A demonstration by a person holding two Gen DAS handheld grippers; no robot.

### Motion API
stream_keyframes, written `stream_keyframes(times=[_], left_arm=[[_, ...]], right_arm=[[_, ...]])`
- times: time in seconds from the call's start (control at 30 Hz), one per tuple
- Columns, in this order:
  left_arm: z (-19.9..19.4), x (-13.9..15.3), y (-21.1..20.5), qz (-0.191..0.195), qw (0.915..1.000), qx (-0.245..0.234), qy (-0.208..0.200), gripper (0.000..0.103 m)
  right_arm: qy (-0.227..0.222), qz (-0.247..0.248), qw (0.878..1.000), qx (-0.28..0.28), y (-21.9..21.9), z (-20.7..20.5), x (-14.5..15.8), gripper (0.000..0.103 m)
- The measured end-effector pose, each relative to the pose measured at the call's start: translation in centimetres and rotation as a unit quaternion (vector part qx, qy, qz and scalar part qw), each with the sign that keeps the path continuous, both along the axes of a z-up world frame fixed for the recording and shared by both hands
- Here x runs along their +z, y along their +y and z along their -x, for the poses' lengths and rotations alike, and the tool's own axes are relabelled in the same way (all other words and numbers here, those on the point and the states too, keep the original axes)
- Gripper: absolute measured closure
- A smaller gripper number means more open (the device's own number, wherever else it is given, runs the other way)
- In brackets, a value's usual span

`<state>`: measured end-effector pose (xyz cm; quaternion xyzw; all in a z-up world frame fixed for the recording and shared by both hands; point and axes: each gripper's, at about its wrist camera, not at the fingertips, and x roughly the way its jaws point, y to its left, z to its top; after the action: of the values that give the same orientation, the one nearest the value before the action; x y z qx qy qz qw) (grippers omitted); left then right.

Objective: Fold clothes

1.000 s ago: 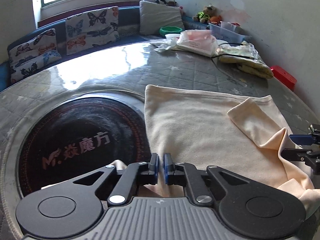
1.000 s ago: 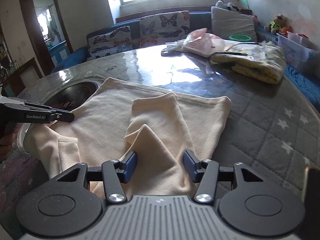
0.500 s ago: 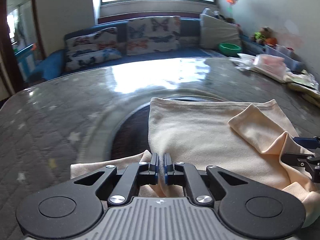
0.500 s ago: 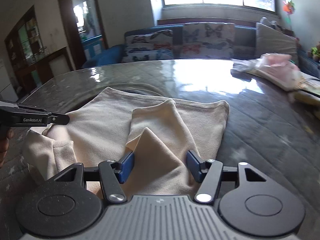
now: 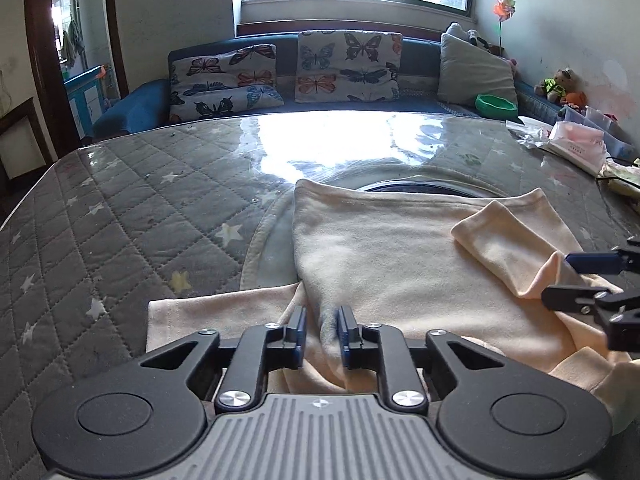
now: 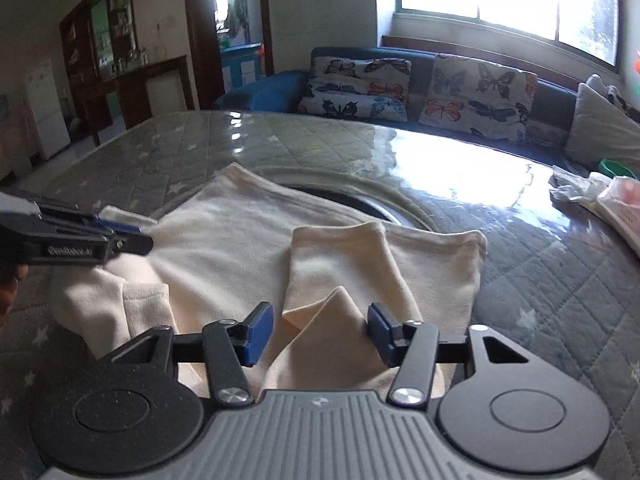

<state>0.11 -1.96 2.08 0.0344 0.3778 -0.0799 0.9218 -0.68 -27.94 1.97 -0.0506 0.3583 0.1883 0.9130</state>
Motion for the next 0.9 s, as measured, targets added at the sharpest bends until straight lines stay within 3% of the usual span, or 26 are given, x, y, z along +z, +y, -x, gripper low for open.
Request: stream_keyframes(times=[0.17, 0.2, 0.27, 0.37, 0.5, 0.6, 0.63, 0.67, 0.9], left_arm=[[1.9, 1.4, 0.7, 0.006, 0.9998, -0.006, -0.019, 0.059], [2.4, 1.8, 0.6, 0.009, 0.9996, -0.014, -0.024, 0.058], [2.8, 1.9, -0.2, 0.007, 0.9990, -0.035, -0.027, 0.043], [3.3, 1.9, -1.7, 0.003, 0.9973, -0.068, -0.029, 0.034], [3.9, 1.9, -3.7, -0.002, 0.9932, -0.112, -0.031, 0.034], [4.1, 1.7, -5.0, -0.006, 0.9900, -0.138, -0.027, 0.034], [3.9, 1.3, -5.2, -0.007, 0.9900, -0.139, -0.020, 0.036], [3.6, 0.9, -5.1, -0.013, 0.9906, -0.136, -0.016, 0.039], [3.8, -0.1, -4.6, -0.019, 0.9896, -0.142, -0.012, 0.065]], right_arm=[[-0.002, 0.016, 1.000, -0.013, -0.3, -0.3, 0.0, 0.087], [-0.005, 0.015, 1.000, -0.015, -0.6, -0.2, 0.2, 0.088], [-0.014, 0.013, 1.000, -0.021, -1.1, 0.2, 0.7, 0.091], [-0.027, 0.018, 0.999, -0.022, -1.7, 0.8, 1.6, 0.093], [-0.035, 0.028, 0.999, -0.010, -1.4, 1.0, 2.2, 0.089], [-0.038, 0.038, 0.998, 0.016, -0.1, 0.4, 2.5, 0.070], [-0.039, 0.043, 0.998, 0.020, 0.2, 0.2, 2.5, 0.054], [-0.038, 0.049, 0.998, 0.027, 0.6, 0.1, 2.4, 0.050], [-0.014, 0.100, 0.993, 0.065, 3.3, -1.8, 0.5, 0.053]])
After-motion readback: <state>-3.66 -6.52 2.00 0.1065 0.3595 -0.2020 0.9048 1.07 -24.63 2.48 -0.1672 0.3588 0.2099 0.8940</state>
